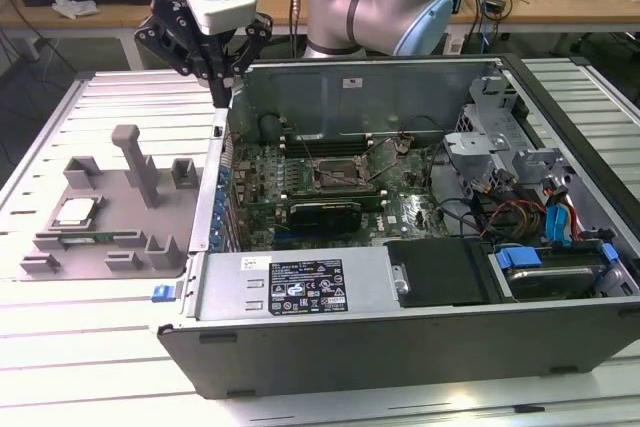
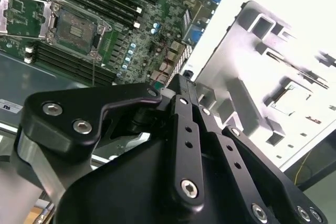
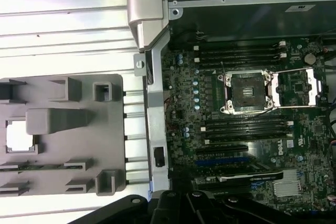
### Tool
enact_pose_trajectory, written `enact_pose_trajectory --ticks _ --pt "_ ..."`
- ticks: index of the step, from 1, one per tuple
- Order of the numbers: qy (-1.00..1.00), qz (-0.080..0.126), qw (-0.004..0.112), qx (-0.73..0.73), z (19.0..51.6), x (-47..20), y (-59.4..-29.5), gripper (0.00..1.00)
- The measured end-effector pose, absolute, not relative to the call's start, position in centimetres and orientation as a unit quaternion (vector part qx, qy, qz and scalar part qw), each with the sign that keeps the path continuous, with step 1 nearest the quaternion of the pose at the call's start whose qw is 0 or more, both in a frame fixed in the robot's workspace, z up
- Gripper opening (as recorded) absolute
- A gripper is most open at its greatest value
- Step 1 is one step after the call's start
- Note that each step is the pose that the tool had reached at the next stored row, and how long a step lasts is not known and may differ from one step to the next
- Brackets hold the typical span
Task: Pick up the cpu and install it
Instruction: 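Reach for the cpu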
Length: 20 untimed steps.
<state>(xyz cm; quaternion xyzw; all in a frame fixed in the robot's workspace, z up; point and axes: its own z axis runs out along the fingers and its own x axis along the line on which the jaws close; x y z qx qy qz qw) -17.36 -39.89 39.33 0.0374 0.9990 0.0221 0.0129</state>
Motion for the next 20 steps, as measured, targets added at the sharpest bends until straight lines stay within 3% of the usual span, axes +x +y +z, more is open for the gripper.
enact_pose_trajectory --ticks 20 --pt "0.999 0.022 0.013 0.037 39.3 -21.1 -39.9 0.11"
